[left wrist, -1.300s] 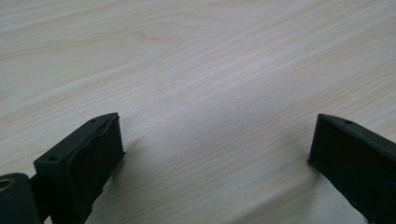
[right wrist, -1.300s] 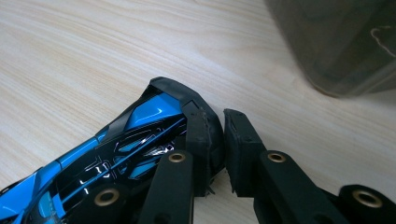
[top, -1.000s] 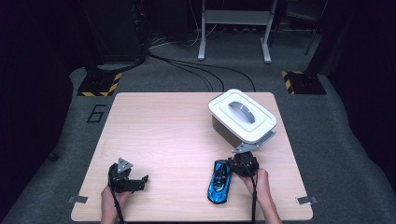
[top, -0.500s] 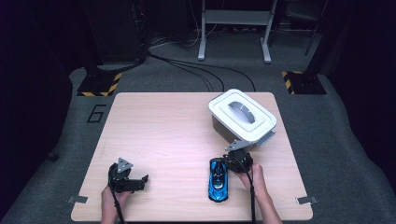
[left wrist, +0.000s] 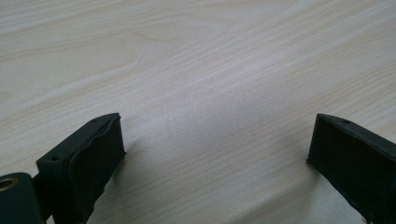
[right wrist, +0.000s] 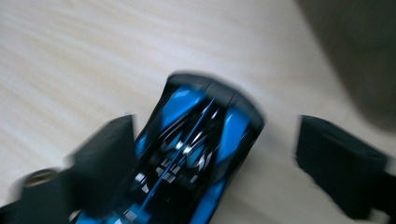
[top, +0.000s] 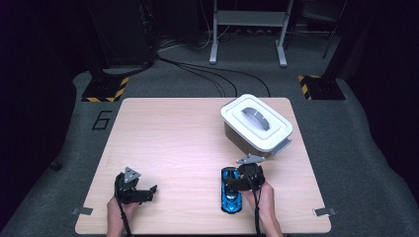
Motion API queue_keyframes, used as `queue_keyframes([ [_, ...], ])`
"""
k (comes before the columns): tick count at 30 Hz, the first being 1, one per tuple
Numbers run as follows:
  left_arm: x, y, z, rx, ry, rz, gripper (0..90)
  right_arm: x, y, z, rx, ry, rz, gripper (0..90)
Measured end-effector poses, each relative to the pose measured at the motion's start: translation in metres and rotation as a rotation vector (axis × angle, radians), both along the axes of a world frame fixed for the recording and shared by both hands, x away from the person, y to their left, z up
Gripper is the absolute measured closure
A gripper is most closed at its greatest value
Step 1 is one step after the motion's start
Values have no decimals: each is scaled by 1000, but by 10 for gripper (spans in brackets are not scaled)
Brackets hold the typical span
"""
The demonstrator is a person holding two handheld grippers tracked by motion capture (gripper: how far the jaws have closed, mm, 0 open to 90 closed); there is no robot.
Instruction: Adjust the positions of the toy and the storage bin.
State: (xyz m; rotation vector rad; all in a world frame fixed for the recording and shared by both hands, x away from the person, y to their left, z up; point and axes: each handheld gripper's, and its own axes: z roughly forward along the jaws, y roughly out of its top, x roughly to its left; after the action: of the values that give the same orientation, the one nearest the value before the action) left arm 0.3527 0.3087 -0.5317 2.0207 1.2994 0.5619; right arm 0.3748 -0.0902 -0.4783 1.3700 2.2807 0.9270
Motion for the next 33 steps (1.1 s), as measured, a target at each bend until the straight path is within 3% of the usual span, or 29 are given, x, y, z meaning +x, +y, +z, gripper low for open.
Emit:
queue_keyframes([
  [1,0,0,0,0,0,0,34,-7,5,-2,-3,38,-36,32],
  [3,0,0,0,0,-1,0,35,-9,7,-4,-2,52,-49,0],
  [10,0,0,0,0,0,0,35,-4,15,-17,11,164,-103,0],
  [14,0,0,0,-1,0,0,36,1,21,-23,-15,170,-112,10],
  [16,0,0,0,-1,-1,0,36,3,26,-24,-36,164,-112,84],
  [19,0,0,0,-1,-1,0,36,4,28,-24,-51,157,-103,104],
  [23,0,0,0,-2,-1,-1,36,4,28,-23,-50,160,-96,124],
  [28,0,0,0,-2,-1,-1,37,10,25,-21,-74,175,-24,141],
  [29,0,0,0,-2,-2,-1,39,13,23,-20,-85,183,26,141],
  [30,0,0,0,-2,-2,-1,39,13,23,-20,-85,183,26,141],
  [32,0,0,0,-5,-4,-2,39,17,20,-19,-91,192,77,142],
  [33,0,0,0,-3,-3,-3,39,20,16,-19,-100,186,142,142],
])
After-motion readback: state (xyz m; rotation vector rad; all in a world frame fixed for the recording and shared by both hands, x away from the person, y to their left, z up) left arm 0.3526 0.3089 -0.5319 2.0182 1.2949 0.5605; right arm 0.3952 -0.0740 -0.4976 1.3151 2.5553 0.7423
